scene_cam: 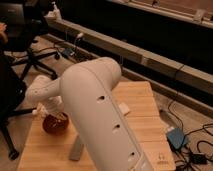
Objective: Drag the ceramic bowl in a circle
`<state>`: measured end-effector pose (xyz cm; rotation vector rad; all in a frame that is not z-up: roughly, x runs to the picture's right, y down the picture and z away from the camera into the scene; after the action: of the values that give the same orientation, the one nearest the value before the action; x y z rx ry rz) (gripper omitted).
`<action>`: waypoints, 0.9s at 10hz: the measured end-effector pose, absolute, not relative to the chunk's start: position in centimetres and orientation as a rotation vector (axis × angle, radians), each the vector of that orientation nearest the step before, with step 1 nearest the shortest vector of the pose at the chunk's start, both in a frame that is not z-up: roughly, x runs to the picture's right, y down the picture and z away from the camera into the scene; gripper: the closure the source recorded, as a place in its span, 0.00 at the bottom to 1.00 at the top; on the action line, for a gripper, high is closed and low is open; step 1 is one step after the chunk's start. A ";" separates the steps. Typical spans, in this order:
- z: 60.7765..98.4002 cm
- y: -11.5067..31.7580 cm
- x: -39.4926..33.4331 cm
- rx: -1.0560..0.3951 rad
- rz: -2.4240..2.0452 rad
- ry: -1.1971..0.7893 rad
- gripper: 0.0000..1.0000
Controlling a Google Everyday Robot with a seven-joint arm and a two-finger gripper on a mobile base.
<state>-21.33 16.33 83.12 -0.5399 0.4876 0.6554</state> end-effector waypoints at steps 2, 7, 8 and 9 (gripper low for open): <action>81.3 17.8 -19.4 -0.529 0.598 0.511 1.00; 74.4 23.5 -19.2 -0.583 0.367 0.479 1.00; 73.4 24.1 -19.7 -0.600 0.339 0.463 1.00; 72.6 24.8 -20.7 -0.618 0.314 0.440 1.00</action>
<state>-20.71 24.78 72.60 -0.6182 0.4403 0.3144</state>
